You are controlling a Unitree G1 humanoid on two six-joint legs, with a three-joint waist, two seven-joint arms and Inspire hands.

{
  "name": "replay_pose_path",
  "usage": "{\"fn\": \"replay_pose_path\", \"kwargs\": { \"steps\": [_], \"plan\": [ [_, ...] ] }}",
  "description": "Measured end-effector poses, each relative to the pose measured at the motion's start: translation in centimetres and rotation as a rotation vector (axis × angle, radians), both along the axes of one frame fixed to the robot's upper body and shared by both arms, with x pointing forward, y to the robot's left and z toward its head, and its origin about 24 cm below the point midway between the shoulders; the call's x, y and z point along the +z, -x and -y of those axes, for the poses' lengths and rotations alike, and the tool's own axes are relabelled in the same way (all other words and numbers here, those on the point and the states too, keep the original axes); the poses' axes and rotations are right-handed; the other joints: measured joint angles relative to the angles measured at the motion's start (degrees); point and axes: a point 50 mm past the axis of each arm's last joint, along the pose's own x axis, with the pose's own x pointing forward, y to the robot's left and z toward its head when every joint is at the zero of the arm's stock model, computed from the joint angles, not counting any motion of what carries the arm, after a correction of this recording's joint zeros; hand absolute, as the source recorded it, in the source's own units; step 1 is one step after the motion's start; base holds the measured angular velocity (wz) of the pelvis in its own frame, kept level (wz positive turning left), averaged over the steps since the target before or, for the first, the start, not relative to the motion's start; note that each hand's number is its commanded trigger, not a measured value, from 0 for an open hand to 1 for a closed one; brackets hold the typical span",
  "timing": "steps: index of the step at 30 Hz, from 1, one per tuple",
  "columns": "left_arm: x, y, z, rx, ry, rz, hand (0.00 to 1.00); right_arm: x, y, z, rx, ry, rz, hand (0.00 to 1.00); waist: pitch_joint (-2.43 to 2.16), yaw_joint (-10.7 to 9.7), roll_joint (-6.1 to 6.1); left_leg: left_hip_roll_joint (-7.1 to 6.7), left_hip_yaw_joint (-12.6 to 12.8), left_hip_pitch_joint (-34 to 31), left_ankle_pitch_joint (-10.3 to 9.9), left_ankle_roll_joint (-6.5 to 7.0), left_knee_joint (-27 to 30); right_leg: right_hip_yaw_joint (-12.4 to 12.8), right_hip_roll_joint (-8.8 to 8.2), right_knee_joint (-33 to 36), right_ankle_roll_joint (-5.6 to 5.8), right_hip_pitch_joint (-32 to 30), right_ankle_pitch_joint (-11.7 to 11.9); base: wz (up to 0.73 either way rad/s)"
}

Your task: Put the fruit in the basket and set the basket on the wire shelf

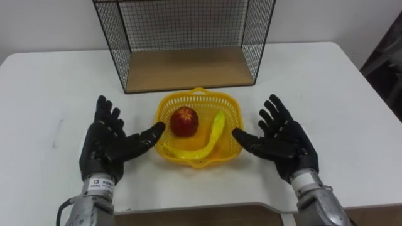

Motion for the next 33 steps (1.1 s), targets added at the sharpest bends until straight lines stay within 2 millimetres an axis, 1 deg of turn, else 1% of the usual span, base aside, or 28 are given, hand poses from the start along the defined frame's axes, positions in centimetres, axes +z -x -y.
{"fn": "replay_pose_path", "kwargs": {
  "steps": [6,11,15,19,24,27,33],
  "plan": [
    [-0.2,0.1,1.0,-0.103,0.034,0.004,0.00,-0.1,0.1,-1.0,0.074,-0.020,0.010,0.00,-0.18,-0.15,0.30,0.00,0.29,-0.21,0.00,0.00,0.07,0.28,-0.01,0.03,0.00,-0.29,0.00,-0.01],
    [-0.7,0.2,1.5,-0.130,0.050,-0.018,0.00,-0.3,0.2,-1.2,0.085,-0.026,0.005,0.00,-0.19,-0.15,0.31,0.02,0.43,-0.21,0.00,0.01,0.06,0.39,-0.01,0.06,-0.01,-0.54,0.00,0.00],
    [-0.8,0.3,2.1,-0.165,0.064,-0.028,0.00,-0.4,0.3,-2.0,0.118,-0.047,0.001,0.00,-0.19,0.01,0.30,0.07,0.58,-0.18,0.00,0.00,-0.02,0.45,0.02,0.14,-0.01,-0.58,0.01,0.00],
    [-0.9,0.3,2.6,-0.190,0.073,-0.026,0.00,-0.4,0.3,-2.4,0.136,-0.072,0.002,0.00,-0.12,-0.18,0.16,0.06,0.63,-0.18,0.00,0.01,0.01,0.50,0.00,0.16,-0.01,-0.54,0.01,0.00],
    [-1.3,0.4,2.8,-0.197,0.082,-0.046,0.00,-0.6,0.4,-2.4,0.142,-0.074,-0.005,0.00,0.17,-0.21,-0.29,0.10,0.72,-0.28,0.00,0.00,0.19,0.53,0.00,0.66,-0.01,-0.76,0.00,0.00],
    [-1.3,0.4,3.0,-0.198,0.090,-0.047,0.00,-0.6,0.4,-2.5,0.146,-0.076,-0.003,0.00,0.25,-0.20,-0.47,0.12,0.82,-0.46,0.00,0.01,0.33,0.55,0.00,0.99,-0.01,-1.08,0.00,0.00],
    [-1.6,0.5,3.3,-0.207,0.094,-0.060,0.00,-0.6,0.4,-2.5,0.147,-0.084,-0.004,0.00,0.19,-0.21,-0.58,0.13,0.86,-0.81,0.00,0.01,0.53,0.61,0.01,1.03,-0.02,-1.28,0.01,0.00]
  ]
}}
